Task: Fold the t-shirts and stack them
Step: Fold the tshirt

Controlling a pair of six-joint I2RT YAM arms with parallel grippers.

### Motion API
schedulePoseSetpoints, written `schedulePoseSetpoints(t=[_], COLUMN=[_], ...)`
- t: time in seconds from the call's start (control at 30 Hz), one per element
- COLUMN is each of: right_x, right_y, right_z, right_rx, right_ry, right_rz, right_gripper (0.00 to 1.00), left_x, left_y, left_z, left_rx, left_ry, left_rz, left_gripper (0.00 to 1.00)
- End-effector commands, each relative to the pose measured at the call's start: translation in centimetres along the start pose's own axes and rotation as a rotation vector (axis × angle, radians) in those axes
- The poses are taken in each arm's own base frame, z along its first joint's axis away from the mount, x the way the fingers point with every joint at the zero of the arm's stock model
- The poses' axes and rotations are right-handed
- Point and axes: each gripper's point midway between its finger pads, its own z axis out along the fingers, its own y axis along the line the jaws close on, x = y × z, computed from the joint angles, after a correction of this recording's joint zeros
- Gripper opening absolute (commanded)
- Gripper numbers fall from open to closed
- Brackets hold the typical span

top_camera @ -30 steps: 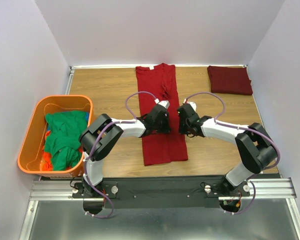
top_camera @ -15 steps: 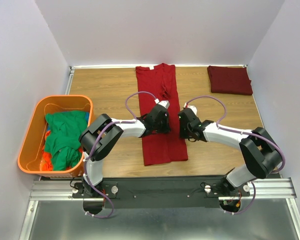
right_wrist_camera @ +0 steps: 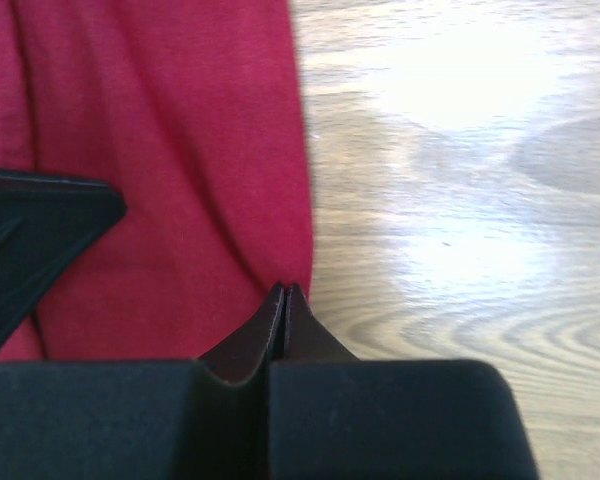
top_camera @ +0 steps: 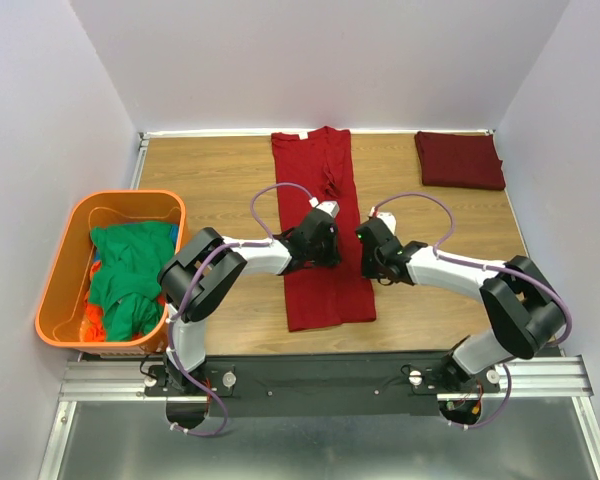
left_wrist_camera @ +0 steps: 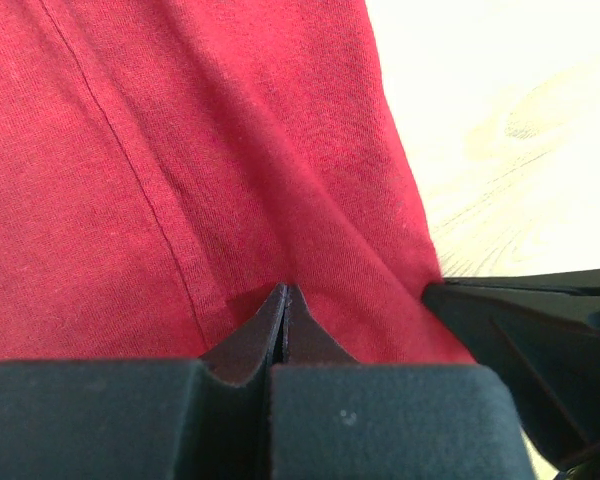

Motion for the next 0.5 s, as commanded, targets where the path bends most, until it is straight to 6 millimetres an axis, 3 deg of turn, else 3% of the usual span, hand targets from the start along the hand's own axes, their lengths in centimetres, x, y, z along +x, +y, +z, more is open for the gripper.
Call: schedulePoseSetpoints(t=[0.0,0.47], right_x=[0.2,1.5], right_y=[-2.2,-3.1], right_z=[-0.7,-1.1], right_rx=[0.099,0.110], right_ry=[-0.024,-0.006], right_rz=[0.006,0.011], right_gripper=[0.02,0.05], left_x=[5.4,5.9], left_y=[3.7,4.4], left_z=[-0.5,-1.0], left_rx=[-0.122,-0.141], left_ry=[0.156,0.162], left_rz=[0.016,0.021], left_gripper=[0.00,0.00])
